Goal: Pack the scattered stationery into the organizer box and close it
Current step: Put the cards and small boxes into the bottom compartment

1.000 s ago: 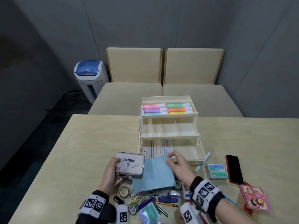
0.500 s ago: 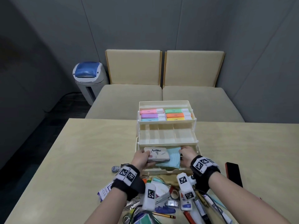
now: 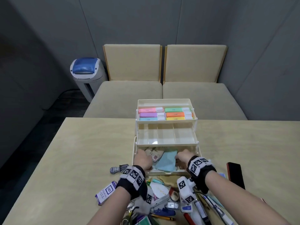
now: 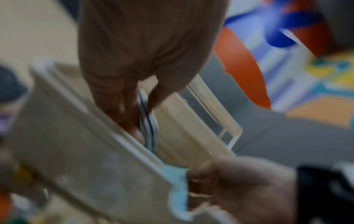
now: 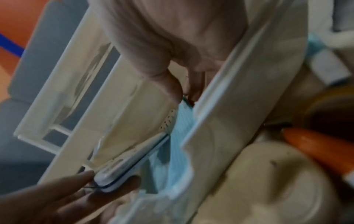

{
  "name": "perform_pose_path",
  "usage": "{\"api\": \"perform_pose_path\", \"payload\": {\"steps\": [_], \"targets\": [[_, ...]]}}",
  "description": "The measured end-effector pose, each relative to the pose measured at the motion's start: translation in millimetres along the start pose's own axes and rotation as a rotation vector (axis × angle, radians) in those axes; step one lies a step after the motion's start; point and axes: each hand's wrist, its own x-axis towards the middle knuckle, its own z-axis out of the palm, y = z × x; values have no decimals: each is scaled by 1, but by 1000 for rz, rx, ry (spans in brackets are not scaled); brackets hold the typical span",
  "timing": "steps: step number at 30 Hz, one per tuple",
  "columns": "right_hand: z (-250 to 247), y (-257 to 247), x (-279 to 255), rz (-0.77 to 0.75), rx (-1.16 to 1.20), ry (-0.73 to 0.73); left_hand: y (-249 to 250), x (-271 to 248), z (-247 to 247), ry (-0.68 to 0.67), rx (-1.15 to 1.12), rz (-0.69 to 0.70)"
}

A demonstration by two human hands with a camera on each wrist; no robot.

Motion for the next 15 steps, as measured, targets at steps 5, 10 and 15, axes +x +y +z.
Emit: {"api": "perform_pose_path", "payload": {"steps": [5,10,15], "targets": [[0,11,8,-14,-66,-42,16,-10,4,47,674,355],[0,10,1,-43,-123,42,8,5,29,-351,933,540],[7,9,3,-45,-50,59,-5,16,29,-304,925,331]]}}
